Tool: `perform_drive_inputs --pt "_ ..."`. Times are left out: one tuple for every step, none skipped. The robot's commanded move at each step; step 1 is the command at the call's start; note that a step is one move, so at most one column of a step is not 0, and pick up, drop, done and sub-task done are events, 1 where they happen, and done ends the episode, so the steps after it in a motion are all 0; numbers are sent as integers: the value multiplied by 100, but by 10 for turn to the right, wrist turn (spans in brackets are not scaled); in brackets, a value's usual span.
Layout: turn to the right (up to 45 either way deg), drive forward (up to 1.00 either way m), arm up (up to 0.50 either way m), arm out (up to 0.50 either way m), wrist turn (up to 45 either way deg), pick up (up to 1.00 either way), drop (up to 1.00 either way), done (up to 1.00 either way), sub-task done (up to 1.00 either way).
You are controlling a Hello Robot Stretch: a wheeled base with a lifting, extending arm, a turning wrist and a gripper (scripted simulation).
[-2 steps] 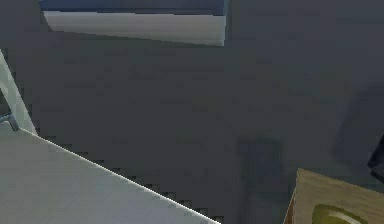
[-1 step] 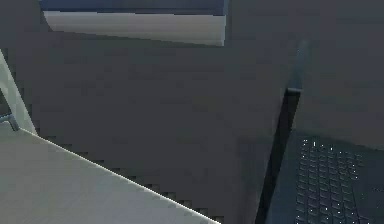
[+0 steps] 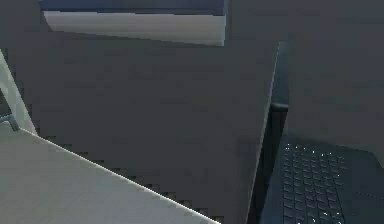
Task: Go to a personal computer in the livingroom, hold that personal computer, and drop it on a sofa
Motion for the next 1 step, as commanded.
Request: perform_drive_inputs --pt "0 0 0 -28 0 0 0 0 0"
